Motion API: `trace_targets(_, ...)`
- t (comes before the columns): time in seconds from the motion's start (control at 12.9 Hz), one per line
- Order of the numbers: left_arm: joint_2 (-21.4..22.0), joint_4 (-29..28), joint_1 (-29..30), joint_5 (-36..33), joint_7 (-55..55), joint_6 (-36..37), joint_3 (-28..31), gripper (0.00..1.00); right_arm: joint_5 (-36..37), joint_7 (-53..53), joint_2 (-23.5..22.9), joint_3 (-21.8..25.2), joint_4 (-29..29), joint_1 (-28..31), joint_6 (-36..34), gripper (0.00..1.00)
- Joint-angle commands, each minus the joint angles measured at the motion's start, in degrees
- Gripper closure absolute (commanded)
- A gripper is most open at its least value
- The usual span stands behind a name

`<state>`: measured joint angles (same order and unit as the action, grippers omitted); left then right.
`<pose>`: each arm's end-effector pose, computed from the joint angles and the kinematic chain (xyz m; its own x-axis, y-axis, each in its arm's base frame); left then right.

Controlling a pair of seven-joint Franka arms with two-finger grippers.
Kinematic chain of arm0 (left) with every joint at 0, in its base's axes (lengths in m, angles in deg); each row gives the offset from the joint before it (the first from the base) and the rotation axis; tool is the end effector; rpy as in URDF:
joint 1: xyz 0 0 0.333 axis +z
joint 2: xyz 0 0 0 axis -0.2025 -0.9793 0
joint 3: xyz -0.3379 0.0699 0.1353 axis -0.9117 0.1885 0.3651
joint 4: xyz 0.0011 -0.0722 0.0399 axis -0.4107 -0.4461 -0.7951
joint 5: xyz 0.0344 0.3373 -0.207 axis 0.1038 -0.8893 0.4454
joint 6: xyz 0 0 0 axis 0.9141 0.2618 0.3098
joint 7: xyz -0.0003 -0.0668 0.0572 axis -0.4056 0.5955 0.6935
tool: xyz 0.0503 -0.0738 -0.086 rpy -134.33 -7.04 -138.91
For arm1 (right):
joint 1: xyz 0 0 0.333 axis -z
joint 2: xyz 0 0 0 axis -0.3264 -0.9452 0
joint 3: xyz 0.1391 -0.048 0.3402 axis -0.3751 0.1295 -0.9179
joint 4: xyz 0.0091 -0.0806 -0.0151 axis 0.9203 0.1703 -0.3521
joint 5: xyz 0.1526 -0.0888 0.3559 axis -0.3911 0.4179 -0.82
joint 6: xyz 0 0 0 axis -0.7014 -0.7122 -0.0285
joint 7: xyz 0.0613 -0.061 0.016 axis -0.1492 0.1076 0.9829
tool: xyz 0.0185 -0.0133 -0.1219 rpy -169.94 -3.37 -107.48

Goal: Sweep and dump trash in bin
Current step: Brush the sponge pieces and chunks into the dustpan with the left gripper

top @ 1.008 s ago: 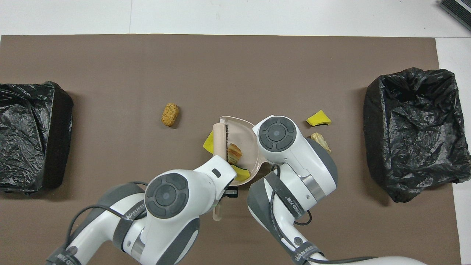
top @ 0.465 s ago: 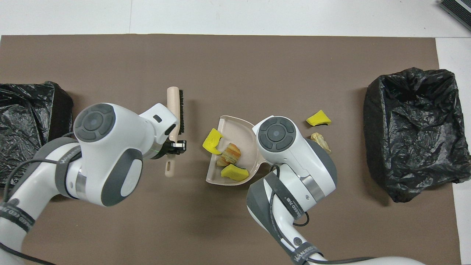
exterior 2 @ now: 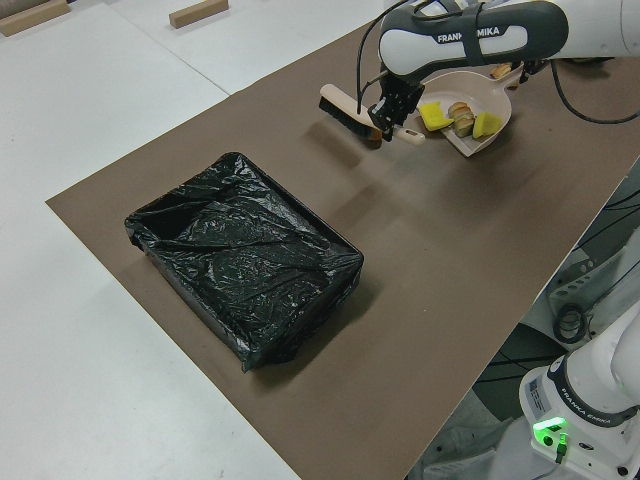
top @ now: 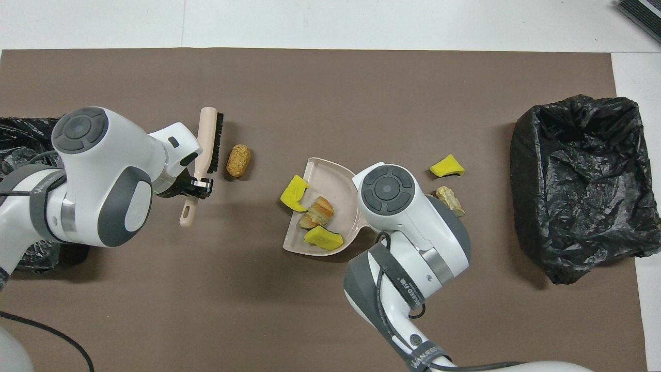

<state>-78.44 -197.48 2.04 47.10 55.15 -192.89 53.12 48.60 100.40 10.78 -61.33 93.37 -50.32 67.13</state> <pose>0.5708 -0.1586 0.4109 0.9723 -0.2164 -0.0877 -0.2092 -0.9742 0.0847 0.5193 0.2887 0.3931 0.3033 0.9258 -0.2254 0.9480 -0.3171 -0.0269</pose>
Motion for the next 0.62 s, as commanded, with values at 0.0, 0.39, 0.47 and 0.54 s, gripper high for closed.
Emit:
trace_targets(0.0, 1.24, -2.63, -0.46, -1.02, -7.77, 1.14, -0.61, 1.00, -1.27, -1.28, 0.03, -0.32, 0.53, 0.25, 1.51, 1.00)
trace_targets(0.39, 5.19, -8.08, -8.71, 0.38, -7.62, 0.96, -0.96, 1.00, -1.36, -1.36, -0.06, -0.32, 0.53, 0.33, 1.51, 1.00)
trace_targets(0.47, 5.98, -9.13, -10.47, 1.69, -7.53, 1.05, -1.05, 1.00, -1.36, -1.36, -0.06, -0.32, 0.53, 0.33, 1.51, 1.00)
trace_targets(0.54, 6.42, -9.41, -12.49, 3.79, -6.75, 1.05, -0.96, 1.00, -1.71, -1.36, -0.06, -0.32, 0.62, 0.33, 1.51, 1.00)
